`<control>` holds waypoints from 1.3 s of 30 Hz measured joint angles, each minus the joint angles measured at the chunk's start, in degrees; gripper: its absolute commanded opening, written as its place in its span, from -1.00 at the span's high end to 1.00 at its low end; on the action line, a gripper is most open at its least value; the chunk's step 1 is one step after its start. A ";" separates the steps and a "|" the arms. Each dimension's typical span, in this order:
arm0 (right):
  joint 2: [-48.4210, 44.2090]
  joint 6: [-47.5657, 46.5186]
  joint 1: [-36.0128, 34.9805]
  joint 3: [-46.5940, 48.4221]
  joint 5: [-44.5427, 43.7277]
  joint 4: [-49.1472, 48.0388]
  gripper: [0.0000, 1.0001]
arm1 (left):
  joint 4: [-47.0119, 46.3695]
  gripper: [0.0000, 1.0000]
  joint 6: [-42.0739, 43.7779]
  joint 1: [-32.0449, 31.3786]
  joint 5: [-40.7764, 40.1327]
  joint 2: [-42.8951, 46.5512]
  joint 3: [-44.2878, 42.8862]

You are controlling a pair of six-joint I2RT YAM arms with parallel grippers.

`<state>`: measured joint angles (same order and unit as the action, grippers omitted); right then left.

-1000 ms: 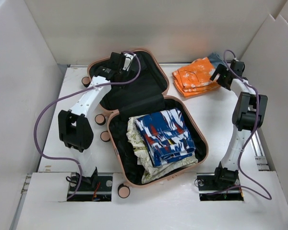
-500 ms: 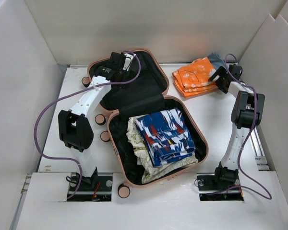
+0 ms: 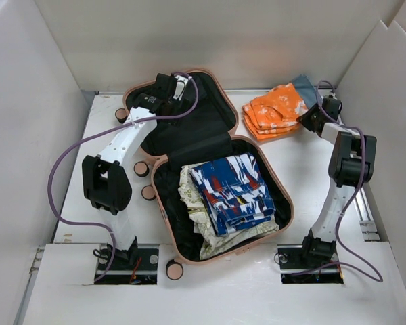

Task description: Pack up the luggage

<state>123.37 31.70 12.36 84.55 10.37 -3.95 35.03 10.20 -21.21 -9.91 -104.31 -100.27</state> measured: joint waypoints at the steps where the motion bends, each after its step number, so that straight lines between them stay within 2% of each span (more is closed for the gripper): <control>1: -1.11 -0.57 -0.07 -1.44 0.39 -0.22 1.00 | 0.00 -0.48 0.00 0.00 -0.02 0.00 0.00; 9: -11.67 -7.39 -0.04 -11.41 6.36 2.38 1.00 | -0.22 -0.48 0.04 0.00 0.28 0.11 0.31; 14: -16.39 -12.07 0.42 -11.89 10.99 5.77 1.00 | -0.81 -0.48 0.07 0.00 0.83 0.35 0.96; 20: -16.85 -17.20 1.09 -13.09 13.64 8.11 1.00 | -1.60 -0.48 0.04 0.00 2.05 2.05 2.14; 30: -20.76 -25.92 0.02 -3.98 18.82 19.10 1.00 | -2.16 -0.48 0.02 0.00 2.78 4.76 4.33; 39: -29.81 -22.80 -4.63 0.39 17.70 21.46 1.00 | -2.40 -0.48 -0.26 0.00 2.84 5.07 5.18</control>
<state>93.56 8.91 7.73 84.95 28.08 17.52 32.62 9.93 -21.21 -7.07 -99.24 -95.09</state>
